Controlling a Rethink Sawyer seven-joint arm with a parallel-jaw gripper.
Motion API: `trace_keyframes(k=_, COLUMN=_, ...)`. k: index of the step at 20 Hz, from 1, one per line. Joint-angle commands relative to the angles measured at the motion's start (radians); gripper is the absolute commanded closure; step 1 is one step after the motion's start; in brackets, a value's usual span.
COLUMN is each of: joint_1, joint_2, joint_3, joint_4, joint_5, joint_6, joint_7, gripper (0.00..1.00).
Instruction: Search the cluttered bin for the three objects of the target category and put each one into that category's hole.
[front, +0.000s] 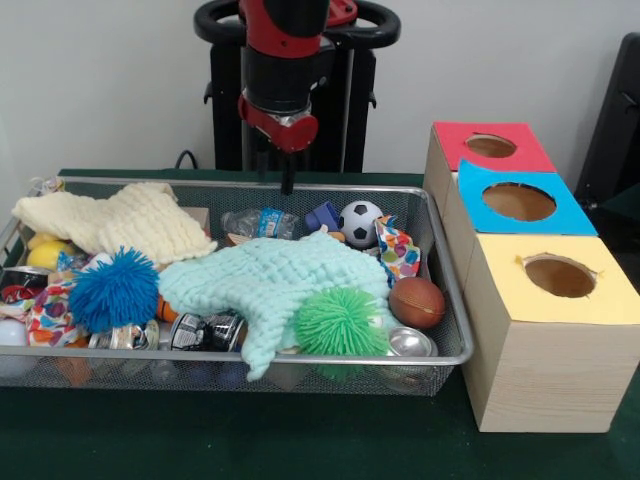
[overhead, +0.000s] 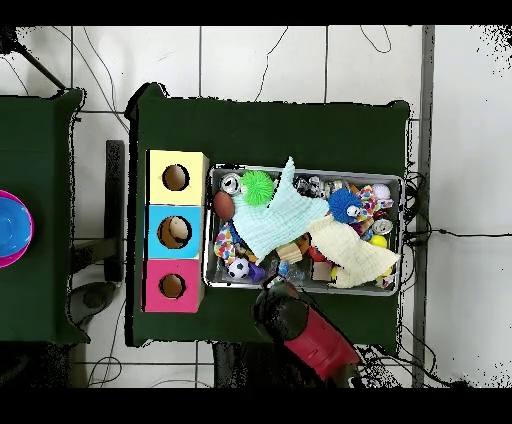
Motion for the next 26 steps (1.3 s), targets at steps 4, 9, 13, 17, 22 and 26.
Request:
trace_keyframes(k=4, joint_1=0.057, joint_2=-0.126, joint_3=-0.058, joint_4=-0.098, joint_5=0.050, joint_6=0.243, joint_7=0.207, gripper=0.00)
trace_keyframes(k=9, joint_1=-0.029, joint_2=-0.134, joint_3=0.036, joint_4=-0.057, joint_5=0.041, joint_6=0.116, joint_7=0.187, gripper=0.00)
trace_keyframes(k=13, joint_1=-0.074, joint_2=-0.102, joint_3=0.092, joint_4=-0.048, joint_5=0.016, joint_6=-0.021, joint_7=0.212, gripper=0.00)
trace_keyframes(k=17, joint_1=-0.122, joint_2=-0.064, joint_3=0.152, joint_4=-0.049, joint_5=-0.027, joint_6=-0.162, joint_7=0.247, gripper=0.00)
trace_keyframes(k=22, joint_1=-0.166, joint_2=-0.011, joint_3=0.195, joint_4=-0.071, joint_5=-0.060, joint_6=-0.256, joint_7=0.254, gripper=0.00)
trace_keyframes(k=26, joint_1=-0.159, joint_2=0.008, joint_3=0.197, joint_4=-0.087, joint_5=-0.041, joint_6=-0.271, joint_7=0.242, gripper=0.00)
